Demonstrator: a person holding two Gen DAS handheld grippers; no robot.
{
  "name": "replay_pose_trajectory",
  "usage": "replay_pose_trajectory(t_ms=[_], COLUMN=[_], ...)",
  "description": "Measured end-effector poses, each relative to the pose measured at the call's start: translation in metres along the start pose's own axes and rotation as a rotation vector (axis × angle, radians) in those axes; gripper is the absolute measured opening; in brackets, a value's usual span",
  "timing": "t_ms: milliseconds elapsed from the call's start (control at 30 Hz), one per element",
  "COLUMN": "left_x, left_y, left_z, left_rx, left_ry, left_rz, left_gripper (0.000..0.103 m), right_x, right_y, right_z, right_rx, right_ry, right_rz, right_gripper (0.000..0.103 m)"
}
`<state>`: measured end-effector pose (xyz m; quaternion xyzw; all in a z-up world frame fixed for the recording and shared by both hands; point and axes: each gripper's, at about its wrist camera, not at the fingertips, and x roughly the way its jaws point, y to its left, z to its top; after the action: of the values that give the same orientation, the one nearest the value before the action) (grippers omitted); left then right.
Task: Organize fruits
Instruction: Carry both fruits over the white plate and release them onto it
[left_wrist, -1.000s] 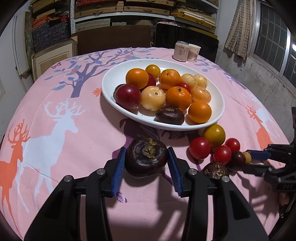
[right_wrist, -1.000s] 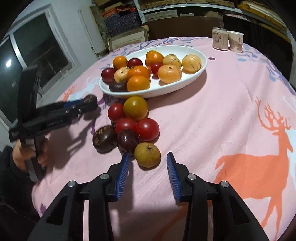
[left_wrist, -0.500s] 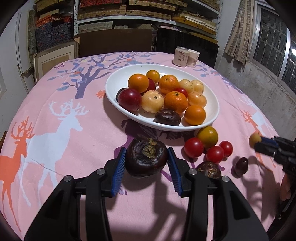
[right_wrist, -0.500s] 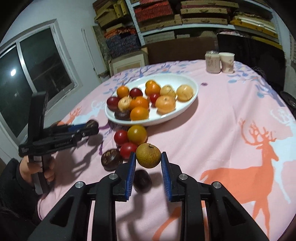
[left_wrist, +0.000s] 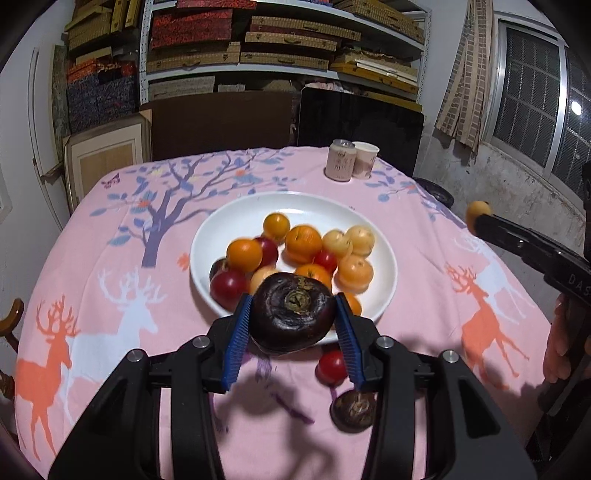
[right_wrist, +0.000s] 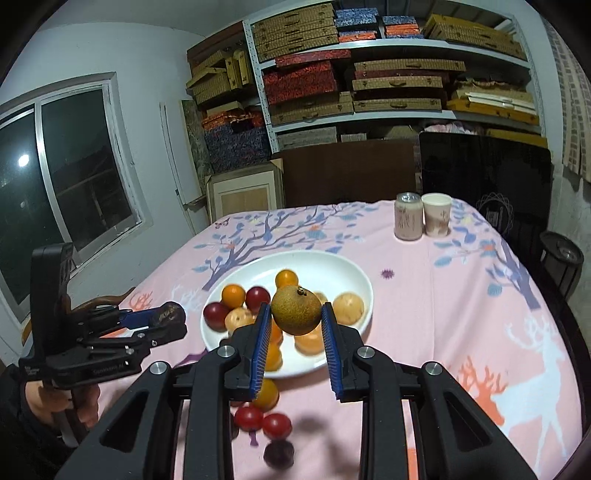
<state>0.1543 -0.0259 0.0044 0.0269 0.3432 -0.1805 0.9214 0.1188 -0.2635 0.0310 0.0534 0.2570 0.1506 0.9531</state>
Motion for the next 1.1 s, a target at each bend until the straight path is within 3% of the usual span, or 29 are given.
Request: replay_pose_trajectory(t_ms=[200, 500, 600, 667, 800, 1100], left_x=[0.03, 0.096, 0.104, 0.105, 0.092, 0.057], left_y=[-0.005, -0.003, -0.002, 0.0, 0.003, 0.002], left_z=[0.032, 0.052, 0.054, 0.055, 0.054, 0.021], left_rx=[0.005, -0.007, -0.015, -0.025, -0.029, -0.022], left_ry=[0.011, 0.1, 0.102, 0.096, 0.065, 0.083], left_rz=[0.017, 0.047, 0.057, 0.057, 0.068, 0.036], left_gripper=[0.044, 0.044, 0.052, 0.055, 0.064, 0.065], right_x=[0.041, 0.116, 0.133, 0.14, 0.136, 0.088], right_y=[0.002, 0.007, 0.009, 0.009, 0.012, -0.008], right_z=[0.026, 0.038, 0.04, 0.041, 0.041, 0.02], right_rx=[-0.017, -0.063, -0.073, -0.074, -0.082, 0.02], right_ry=[0.009, 0.088, 0.102, 0.117, 0.102, 0.117], right_rz=[-0.035, -0.074, -0.07, -0.057, -0.064, -0.029], right_gripper=[0.027, 0.028, 0.028, 0.045, 0.049, 0.049])
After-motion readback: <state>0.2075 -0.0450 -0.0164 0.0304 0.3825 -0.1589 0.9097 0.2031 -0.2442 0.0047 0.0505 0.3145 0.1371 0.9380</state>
